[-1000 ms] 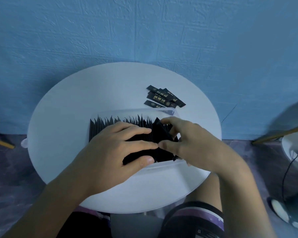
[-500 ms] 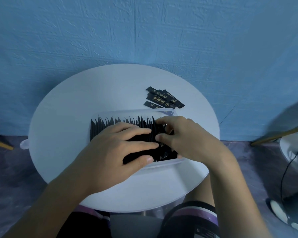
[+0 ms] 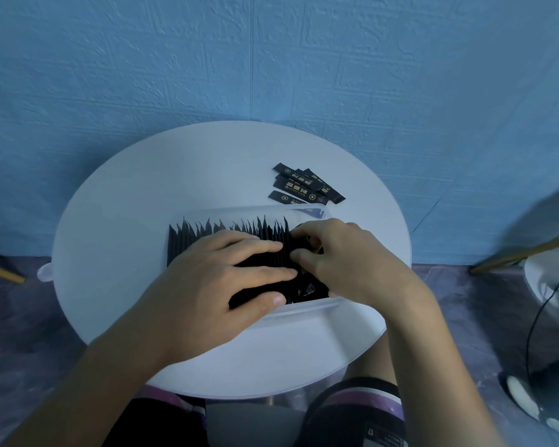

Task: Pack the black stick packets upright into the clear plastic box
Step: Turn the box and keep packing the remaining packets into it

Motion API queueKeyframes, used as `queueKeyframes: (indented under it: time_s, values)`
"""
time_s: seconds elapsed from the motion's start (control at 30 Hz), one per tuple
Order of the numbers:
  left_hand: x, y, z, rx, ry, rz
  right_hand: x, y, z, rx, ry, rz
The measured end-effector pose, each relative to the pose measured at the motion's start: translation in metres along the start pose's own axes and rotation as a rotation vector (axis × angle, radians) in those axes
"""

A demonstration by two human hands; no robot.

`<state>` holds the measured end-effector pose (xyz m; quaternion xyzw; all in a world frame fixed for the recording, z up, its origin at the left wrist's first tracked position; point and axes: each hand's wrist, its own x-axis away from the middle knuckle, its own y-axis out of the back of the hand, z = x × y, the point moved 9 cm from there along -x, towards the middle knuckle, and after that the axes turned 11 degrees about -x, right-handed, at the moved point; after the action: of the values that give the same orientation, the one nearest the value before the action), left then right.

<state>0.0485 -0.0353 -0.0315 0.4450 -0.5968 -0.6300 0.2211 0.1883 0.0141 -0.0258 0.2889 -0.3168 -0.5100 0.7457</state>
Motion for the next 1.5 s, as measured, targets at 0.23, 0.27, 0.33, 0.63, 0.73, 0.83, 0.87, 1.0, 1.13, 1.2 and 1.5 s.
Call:
queueKeyframes:
  time_s: [0.23,0.27,0.33,0.63,0.73,0.83,0.87,1.0,1.13,1.2,1.5]
  values:
    - [0.0,0.0,0.0,0.006,-0.002,0.003,-0.003,-0.002,-0.006,-0.069,0.006,-0.037]
    - [0.0,0.0,-0.001,0.003,-0.003,0.002,-0.003,-0.002,-0.007,-0.074,0.006,-0.026]
    - [0.0,0.0,-0.001,-0.004,-0.002,0.002,-0.002,-0.003,-0.011,-0.066,0.002,-0.017]
    - [0.0,0.0,-0.002,-0.022,-0.013,0.008,-0.007,-0.001,-0.01,-0.02,0.018,-0.16]
    - [-0.001,0.002,-0.003,-0.033,-0.018,0.009,-0.006,0.0,-0.011,-0.015,0.017,-0.168]
    - [-0.002,0.002,-0.005,-0.037,-0.017,0.008,-0.006,-0.001,-0.011,0.02,0.015,-0.15]
    - [-0.002,0.002,-0.005,-0.033,-0.013,0.007,-0.006,-0.002,-0.011,0.032,0.011,-0.142]
    - [-0.001,0.001,-0.005,-0.022,-0.006,-0.005,-0.007,-0.002,-0.005,0.089,0.001,-0.126]
    - [-0.001,0.0,-0.004,-0.016,-0.006,-0.021,-0.006,-0.003,-0.001,0.119,0.007,-0.154]
    - [0.0,0.0,-0.004,-0.01,-0.005,-0.027,-0.003,-0.004,0.001,0.121,0.024,-0.143]
    - [0.001,0.001,-0.003,0.012,0.004,-0.028,0.013,0.023,0.0,0.047,-0.002,-0.21]
